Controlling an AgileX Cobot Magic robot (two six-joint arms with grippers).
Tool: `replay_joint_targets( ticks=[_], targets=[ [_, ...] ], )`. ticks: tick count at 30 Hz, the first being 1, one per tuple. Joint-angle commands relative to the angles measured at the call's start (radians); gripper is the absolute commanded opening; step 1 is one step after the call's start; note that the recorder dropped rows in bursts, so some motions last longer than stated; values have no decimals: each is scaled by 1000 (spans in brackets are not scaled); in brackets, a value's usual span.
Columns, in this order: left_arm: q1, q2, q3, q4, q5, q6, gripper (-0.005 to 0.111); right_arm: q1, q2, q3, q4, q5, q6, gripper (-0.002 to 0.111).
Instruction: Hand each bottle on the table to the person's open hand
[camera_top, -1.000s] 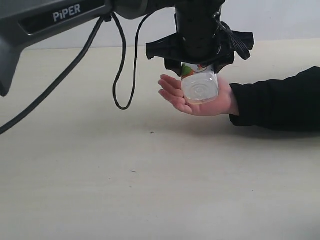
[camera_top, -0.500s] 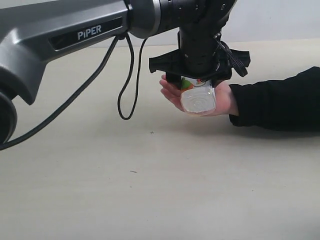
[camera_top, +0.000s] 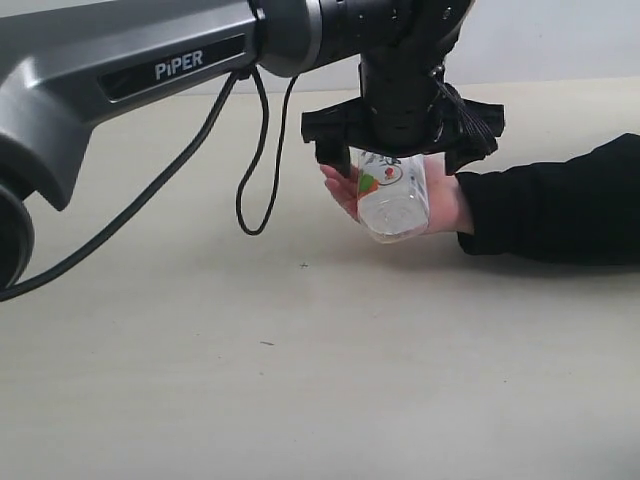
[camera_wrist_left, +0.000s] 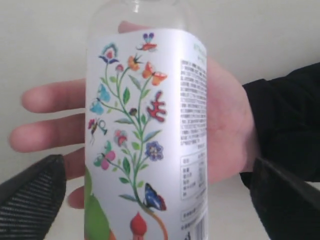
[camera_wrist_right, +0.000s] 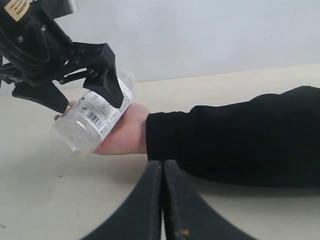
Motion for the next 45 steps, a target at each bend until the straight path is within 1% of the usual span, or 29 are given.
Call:
replay_joint_targets(
  ticks=[1, 6, 9, 12, 14, 15, 16, 17, 18, 19, 20, 21, 23, 24, 25, 26, 28, 30, 32, 35, 40, 43, 45],
  targets=[
    [-4, -22, -1, -3, -1, 98, 97, 1, -4, 5, 0, -7, -1, 0],
    [-4, -63, -22, 5, -6, 234, 97, 1, -4, 5, 0, -7, -1, 0],
    [-4, -99, -23, 1, -20, 370, 97, 1, -4, 5, 0, -7, -1, 0],
    [-8, -131, -23, -25, -23, 555, 97, 1, -4, 5, 0, -7, -1, 0],
    [-12, -150, -23, -72, -16, 654, 94, 1, -4, 5, 0, -7, -1, 0],
    [-12, -156, -23, -93, -16, 689, 90, 1, -4, 5, 0, -7, -1, 0],
    [-14, -165, -23, -118, -23, 719, 83, 1, -4, 5, 0, -7, -1, 0],
    [-14, -172, -23, -141, -31, 747, 74, 1, -4, 5, 0, -7, -1, 0],
    [-14, -182, -23, -199, -61, 806, 45, 1, -4, 5, 0, -7, -1, 0],
    [-14, -187, -18, -220, -76, 829, 31, 1, -4, 5, 0, -7, -1, 0],
    [-14, -199, -1, -275, -115, 866, 1, 1, -4, 5, 0, -7, -1, 0],
    [-14, -204, 12, -304, -134, 896, 3, 1, -4, 5, 0, -7, -1, 0],
    [-14, -224, 72, -414, -195, 988, 1, 1, -4, 5, 0, -7, -1, 0],
    [-14, -243, 126, -501, -231, 1070, 0, 1, -4, 5, 0, -7, -1, 0],
    [-13, -254, 162, -539, -261, 1118, 0, 1, -4, 5, 0, -7, -1, 0],
    [-13, -279, 241, -602, -321, 1203, 0, 1, -4, 5, 0, -7, -1, 0],
    [-5, -334, 356, -652, -411, 1273, 0, 1, -4, 5, 0, -7, -1, 0],
    [9, -413, 495, -660, -525, 1285, 0, 1, -4, 5, 0, -7, -1, 0],
    [42, -525, 669, -664, -667, 1292, 0, 1, -4, 5, 0, -7, -1, 0],
    [95, -717, 1000, -676, -948, 1293, 0, 1, -4, 5, 0, -7, -1, 0],
    [146, -924, 1322, -707, -1317, 1253, 0, 1, -4, 5, 0, -7, -1, 0],
    [160, -1035, 1473, -714, -1529, 1214, 0, 1, -4, 5, 0, -7, -1, 0],
    [166, -1089, 1557, -718, -1641, 1189, 0, 1, -4, 5, 0, -7, -1, 0]
  ],
)
